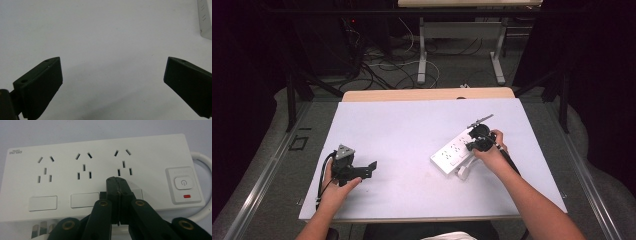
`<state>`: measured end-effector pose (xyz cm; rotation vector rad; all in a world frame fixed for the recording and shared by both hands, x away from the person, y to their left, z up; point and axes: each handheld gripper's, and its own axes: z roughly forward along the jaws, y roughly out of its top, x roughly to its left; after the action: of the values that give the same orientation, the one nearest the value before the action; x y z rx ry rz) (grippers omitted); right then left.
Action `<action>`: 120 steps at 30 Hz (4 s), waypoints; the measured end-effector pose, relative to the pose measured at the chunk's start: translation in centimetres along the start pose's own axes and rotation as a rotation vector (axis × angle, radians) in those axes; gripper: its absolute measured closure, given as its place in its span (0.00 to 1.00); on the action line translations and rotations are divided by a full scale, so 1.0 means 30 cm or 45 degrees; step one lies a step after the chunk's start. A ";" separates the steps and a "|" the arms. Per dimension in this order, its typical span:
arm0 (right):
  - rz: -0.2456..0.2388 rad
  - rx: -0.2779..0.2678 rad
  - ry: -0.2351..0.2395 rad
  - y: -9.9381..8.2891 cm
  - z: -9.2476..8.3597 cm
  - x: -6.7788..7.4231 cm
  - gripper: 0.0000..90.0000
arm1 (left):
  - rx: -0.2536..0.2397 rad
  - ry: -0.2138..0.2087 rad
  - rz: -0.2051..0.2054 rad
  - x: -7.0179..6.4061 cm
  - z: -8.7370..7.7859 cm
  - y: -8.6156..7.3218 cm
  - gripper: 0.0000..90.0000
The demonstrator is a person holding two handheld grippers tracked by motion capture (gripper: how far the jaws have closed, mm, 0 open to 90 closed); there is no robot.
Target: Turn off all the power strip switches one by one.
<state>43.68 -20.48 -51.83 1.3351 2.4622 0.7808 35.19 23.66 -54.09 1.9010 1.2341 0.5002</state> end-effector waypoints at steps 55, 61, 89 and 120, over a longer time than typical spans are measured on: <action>-0.128 0.027 0.086 0.002 -0.009 0.106 0.99 | 0.013 -0.006 -0.005 0.000 0.002 0.000 0.02; -0.116 0.033 0.079 0.001 -0.010 0.110 1.00 | 0.013 -0.005 -0.003 0.001 0.001 0.000 0.02; -0.137 0.010 0.099 -0.012 0.000 0.113 1.00 | 0.005 -0.002 -0.003 -0.002 0.003 -0.001 0.02; -0.125 0.013 0.107 -0.010 -0.002 0.113 1.00 | 0.006 -0.004 -0.003 0.000 0.003 -0.002 0.02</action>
<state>41.55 -17.83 -51.79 1.1975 2.5781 0.8176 35.23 23.61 -54.19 1.9035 1.2364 0.4937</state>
